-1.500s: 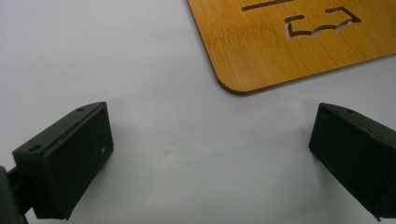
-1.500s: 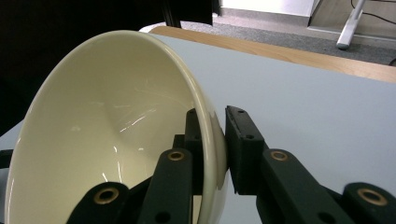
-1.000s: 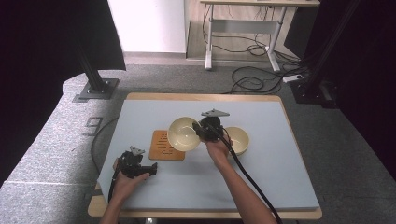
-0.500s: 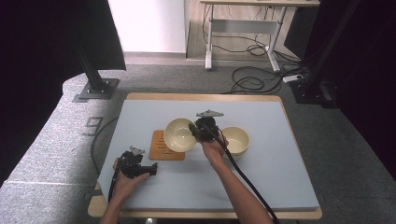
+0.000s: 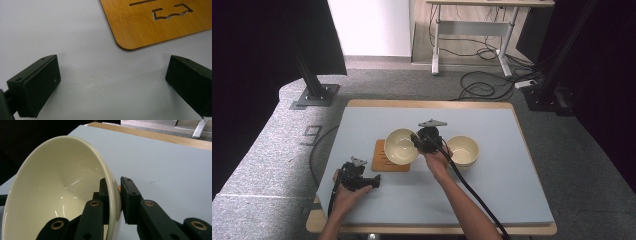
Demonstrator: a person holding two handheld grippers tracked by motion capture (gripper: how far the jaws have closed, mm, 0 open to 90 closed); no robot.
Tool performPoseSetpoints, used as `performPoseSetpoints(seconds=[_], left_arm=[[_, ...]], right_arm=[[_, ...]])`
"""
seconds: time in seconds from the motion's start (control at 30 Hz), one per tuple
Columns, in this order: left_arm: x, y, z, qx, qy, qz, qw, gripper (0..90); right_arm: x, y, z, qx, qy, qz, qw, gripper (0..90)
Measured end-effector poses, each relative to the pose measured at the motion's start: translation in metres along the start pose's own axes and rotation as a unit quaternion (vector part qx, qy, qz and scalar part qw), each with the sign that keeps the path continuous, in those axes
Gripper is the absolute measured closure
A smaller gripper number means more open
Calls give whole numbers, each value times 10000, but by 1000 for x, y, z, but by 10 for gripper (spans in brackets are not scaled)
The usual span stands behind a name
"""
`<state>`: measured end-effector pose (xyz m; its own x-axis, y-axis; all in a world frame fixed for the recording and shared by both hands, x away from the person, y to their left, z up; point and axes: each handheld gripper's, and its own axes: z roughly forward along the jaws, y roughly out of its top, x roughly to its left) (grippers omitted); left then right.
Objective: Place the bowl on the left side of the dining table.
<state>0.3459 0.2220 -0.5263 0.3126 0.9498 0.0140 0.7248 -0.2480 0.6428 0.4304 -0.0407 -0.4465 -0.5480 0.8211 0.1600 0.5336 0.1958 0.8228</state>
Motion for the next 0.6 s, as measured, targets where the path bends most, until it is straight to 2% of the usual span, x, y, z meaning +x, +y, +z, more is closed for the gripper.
performPoseSetpoints(seconds=[0.6], left_arm=[[0,0,0,-7,-3,-9,10000,0]], right_arm=[[6,-3,15,105,74,-17,9999,799]])
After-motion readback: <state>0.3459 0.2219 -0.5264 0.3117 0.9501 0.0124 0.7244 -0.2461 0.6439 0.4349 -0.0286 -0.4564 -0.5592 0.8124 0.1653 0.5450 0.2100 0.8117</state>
